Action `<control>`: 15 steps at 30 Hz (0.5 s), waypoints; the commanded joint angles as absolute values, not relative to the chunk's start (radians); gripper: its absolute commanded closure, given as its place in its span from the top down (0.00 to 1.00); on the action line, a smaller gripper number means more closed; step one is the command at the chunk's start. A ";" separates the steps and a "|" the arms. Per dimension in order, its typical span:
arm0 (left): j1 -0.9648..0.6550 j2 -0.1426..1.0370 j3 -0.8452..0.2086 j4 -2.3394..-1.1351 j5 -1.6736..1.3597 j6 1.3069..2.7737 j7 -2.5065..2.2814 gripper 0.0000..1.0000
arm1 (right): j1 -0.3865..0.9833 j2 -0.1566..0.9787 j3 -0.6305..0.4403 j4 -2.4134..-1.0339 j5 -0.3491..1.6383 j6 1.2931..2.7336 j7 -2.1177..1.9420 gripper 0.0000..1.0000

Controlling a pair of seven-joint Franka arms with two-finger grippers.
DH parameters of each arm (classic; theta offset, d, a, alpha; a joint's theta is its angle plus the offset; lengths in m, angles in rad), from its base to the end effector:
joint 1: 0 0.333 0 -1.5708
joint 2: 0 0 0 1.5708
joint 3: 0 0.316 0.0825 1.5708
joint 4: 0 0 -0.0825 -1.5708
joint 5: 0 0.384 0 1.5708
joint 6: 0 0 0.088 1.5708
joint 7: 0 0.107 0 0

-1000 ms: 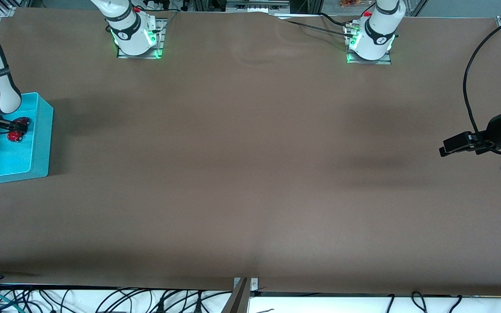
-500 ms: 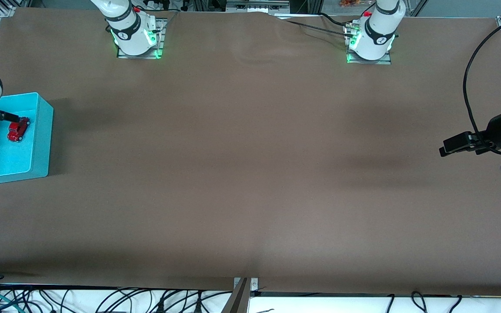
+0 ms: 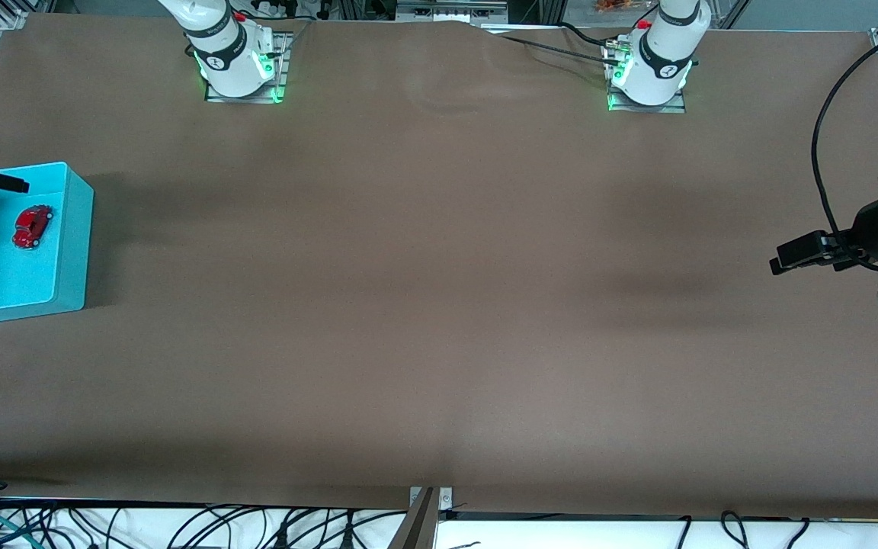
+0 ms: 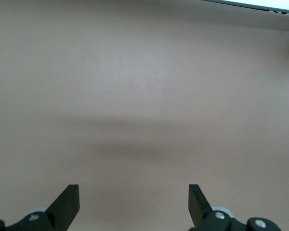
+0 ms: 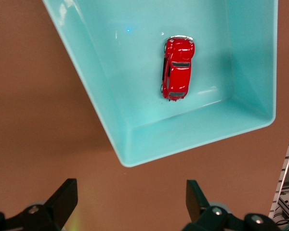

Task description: Wind red beetle toy and store in blue box

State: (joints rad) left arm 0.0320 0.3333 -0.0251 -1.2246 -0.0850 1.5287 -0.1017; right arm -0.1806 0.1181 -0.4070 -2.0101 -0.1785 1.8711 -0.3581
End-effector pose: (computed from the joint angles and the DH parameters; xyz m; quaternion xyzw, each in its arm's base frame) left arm 0.6491 -0.0020 0.5831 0.9974 0.0537 -0.0167 0.0458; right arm 0.4497 -0.3112 0.3849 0.9837 -0.0781 -0.1576 0.0367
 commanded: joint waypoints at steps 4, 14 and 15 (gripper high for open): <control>0.026 0.336 -0.018 -1.210 -0.081 1.522 -0.080 1.00 | -0.078 0.025 -0.475 -2.011 -0.179 1.772 -0.361 1.00; 0.026 0.336 -0.018 -1.210 -0.081 1.522 -0.080 1.00 | -0.012 -0.011 -0.494 -1.852 -0.178 1.585 -0.354 1.00; 0.026 0.336 -0.018 -1.210 -0.081 1.522 -0.080 1.00 | -0.005 -0.011 -0.492 -1.836 -0.178 1.568 -0.354 1.00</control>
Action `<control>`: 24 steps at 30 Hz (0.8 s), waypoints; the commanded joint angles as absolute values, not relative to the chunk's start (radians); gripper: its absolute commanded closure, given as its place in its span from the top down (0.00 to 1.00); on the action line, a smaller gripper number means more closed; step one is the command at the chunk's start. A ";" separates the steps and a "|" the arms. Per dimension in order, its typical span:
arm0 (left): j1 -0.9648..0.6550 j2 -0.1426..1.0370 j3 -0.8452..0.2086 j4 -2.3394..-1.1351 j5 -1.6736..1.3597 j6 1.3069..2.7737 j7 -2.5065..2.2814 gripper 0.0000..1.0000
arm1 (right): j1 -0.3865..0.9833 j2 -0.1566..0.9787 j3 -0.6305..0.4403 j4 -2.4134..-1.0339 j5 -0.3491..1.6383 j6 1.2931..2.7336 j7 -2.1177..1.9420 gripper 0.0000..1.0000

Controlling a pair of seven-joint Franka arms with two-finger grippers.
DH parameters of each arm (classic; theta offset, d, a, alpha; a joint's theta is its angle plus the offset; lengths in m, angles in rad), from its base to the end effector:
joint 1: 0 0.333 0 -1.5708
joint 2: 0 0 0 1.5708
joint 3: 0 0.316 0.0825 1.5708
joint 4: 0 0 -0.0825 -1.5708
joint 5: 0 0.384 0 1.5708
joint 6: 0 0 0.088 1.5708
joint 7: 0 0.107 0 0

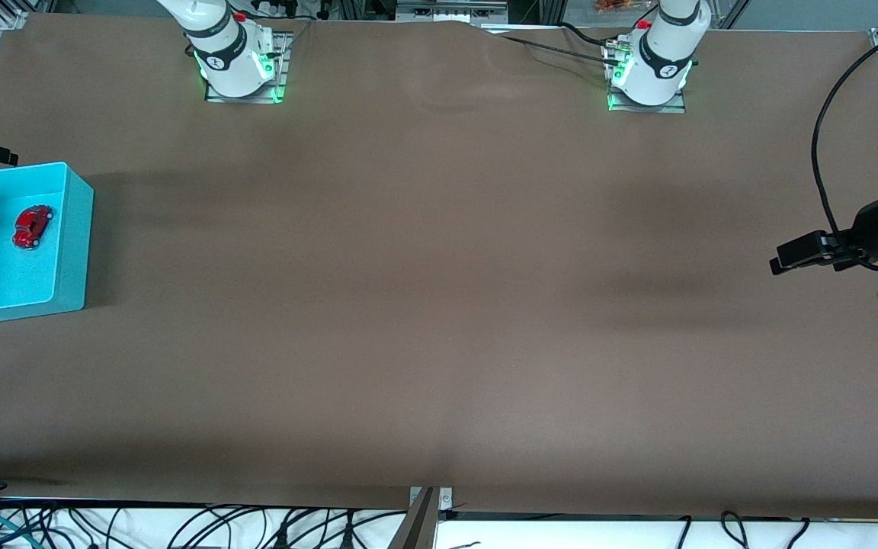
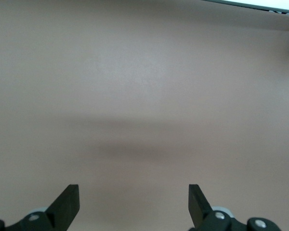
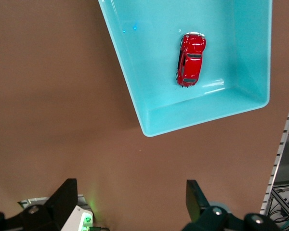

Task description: Wind red beetle toy and store in blue box

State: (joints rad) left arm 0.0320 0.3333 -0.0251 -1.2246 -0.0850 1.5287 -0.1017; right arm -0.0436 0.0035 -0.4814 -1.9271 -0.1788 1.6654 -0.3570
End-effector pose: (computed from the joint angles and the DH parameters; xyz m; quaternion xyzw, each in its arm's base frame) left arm 0.6491 -0.0020 0.5831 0.9974 0.0537 -0.0167 0.0458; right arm 0.4495 -0.2803 0.4661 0.9854 -0.0629 -0.1564 0.0233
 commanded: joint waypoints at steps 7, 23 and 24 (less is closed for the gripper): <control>0.026 0.336 -0.018 -1.210 -0.081 1.522 -0.080 1.00 | 0.025 -0.032 -0.489 -1.760 -0.166 1.485 -0.351 1.00; 0.026 0.336 -0.018 -1.210 -0.081 1.522 -0.080 1.00 | 0.048 -0.077 -0.370 -1.664 -0.161 1.364 -0.241 1.00; 0.026 0.336 -0.018 -1.210 -0.081 1.522 -0.080 1.00 | 0.048 -0.077 -0.355 -1.660 -0.163 1.358 -0.230 1.00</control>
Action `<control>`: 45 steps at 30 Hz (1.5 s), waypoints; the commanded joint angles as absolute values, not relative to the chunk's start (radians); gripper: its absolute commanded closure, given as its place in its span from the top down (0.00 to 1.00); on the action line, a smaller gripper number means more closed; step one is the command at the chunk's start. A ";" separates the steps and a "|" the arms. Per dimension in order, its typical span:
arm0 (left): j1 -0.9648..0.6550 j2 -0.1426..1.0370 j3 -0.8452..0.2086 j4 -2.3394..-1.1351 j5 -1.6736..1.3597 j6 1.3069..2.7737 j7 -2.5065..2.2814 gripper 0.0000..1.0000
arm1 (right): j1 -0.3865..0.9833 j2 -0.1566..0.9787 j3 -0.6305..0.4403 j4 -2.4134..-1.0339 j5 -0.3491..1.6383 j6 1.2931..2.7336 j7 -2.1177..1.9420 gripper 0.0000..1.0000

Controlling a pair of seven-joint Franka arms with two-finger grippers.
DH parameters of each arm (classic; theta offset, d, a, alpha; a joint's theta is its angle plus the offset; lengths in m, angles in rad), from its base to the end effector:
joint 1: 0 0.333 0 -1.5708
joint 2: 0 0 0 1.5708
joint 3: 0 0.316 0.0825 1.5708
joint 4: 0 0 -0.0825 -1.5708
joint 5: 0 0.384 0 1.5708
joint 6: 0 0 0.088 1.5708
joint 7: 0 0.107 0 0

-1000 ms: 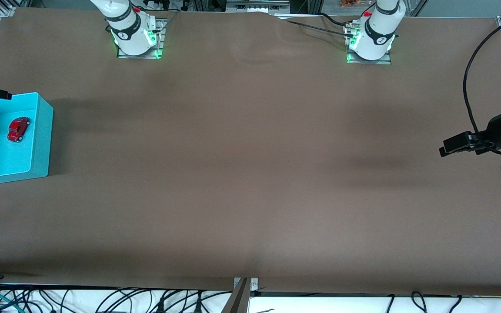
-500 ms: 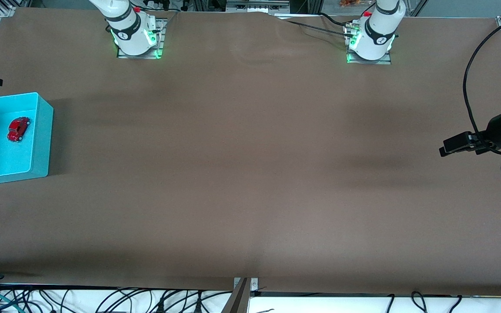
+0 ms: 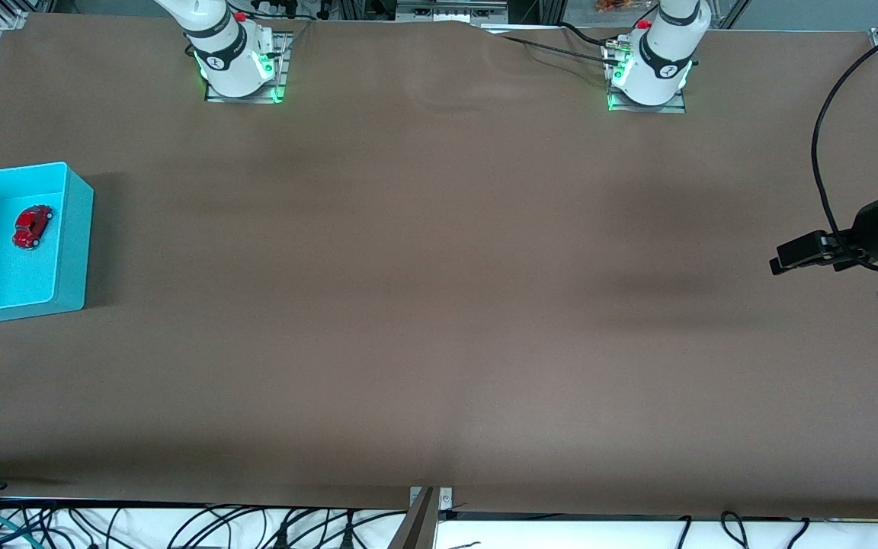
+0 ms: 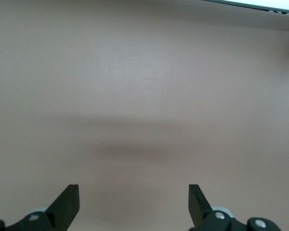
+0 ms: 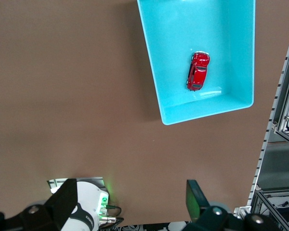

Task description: Wind red beetle toy and store in blue box

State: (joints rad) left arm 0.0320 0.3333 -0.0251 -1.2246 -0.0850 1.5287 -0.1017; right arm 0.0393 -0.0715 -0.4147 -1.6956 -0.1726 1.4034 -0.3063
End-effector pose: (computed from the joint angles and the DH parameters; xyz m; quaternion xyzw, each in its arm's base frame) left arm 0.6491 -0.0020 0.5831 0.9974 0.0537 -0.0167 0.0458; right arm 0.4660 -0.2133 0.5903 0.9903 -0.0368 -0.1303 0.0300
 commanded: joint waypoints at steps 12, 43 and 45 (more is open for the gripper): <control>0.026 0.336 -0.018 -1.210 -0.081 1.522 -0.080 1.00 | 0.048 -0.083 -0.213 -1.646 -0.091 1.351 -0.114 1.00; 0.026 0.336 -0.018 -1.210 -0.081 1.522 -0.080 1.00 | 0.100 -0.025 -0.055 -1.631 -0.051 1.578 -0.008 1.00; 0.026 0.336 -0.018 -1.210 -0.081 1.522 -0.080 1.00 | 0.100 -0.025 -0.055 -1.628 -0.049 1.582 -0.008 1.00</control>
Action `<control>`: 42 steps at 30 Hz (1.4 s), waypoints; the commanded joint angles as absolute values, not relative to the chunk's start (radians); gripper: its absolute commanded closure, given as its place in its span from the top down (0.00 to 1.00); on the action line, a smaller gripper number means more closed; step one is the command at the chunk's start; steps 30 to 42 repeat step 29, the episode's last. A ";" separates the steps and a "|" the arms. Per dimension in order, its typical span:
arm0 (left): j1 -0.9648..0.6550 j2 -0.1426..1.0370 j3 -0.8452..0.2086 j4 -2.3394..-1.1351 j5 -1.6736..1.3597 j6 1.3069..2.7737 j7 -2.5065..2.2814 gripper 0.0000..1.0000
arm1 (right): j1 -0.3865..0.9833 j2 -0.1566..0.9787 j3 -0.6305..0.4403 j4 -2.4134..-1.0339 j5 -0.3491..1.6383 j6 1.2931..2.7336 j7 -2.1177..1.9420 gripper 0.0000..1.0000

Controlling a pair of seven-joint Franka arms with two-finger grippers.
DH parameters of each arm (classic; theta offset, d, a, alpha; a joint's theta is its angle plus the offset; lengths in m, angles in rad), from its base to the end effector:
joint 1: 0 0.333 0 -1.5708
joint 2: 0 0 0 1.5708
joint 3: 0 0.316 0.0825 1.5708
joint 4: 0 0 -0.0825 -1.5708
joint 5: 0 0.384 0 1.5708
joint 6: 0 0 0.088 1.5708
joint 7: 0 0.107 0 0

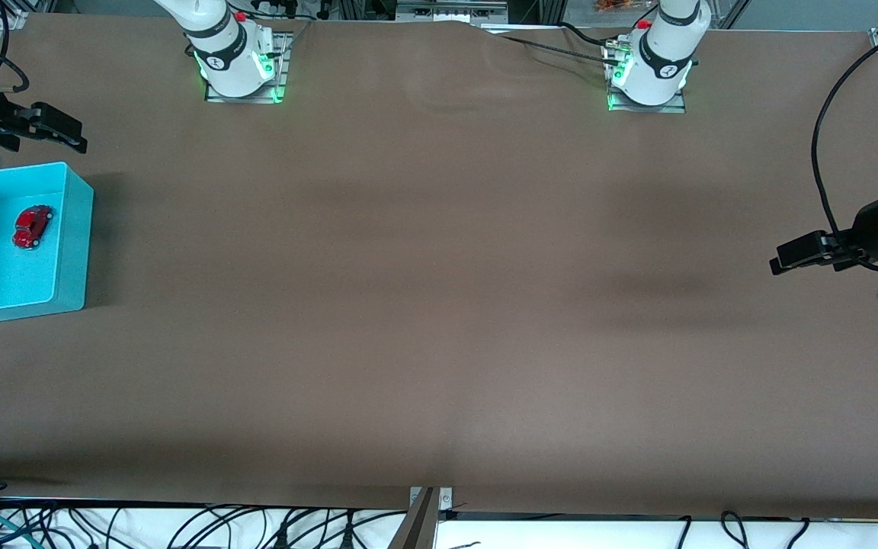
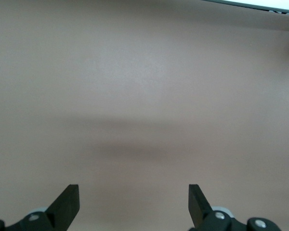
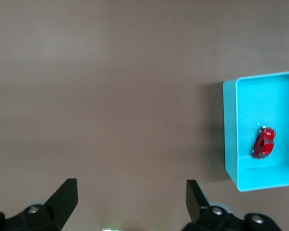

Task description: Wind red beetle toy and store in blue box

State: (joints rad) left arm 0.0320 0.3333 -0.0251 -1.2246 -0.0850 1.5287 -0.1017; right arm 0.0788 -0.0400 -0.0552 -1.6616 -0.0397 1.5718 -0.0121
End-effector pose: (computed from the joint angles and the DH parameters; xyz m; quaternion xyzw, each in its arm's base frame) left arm 0.6491 -0.0020 0.5831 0.9974 0.0537 -0.0167 0.0458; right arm 0.5400 0.0079 0.6037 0.9993 0.0184 -0.0248 0.0189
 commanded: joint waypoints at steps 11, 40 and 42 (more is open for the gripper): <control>0.026 0.336 -0.018 -1.210 -0.081 1.522 -0.080 1.00 | 0.121 -0.025 -0.055 -1.628 -0.048 1.574 -0.014 1.00; 0.026 0.336 -0.018 -1.210 -0.081 1.522 -0.080 1.00 | 0.140 -0.025 -0.055 -1.629 -0.049 1.569 -0.003 1.00; 0.026 0.336 -0.018 -1.210 -0.081 1.522 -0.080 1.00 | 0.140 -0.025 -0.055 -1.629 -0.049 1.569 -0.003 1.00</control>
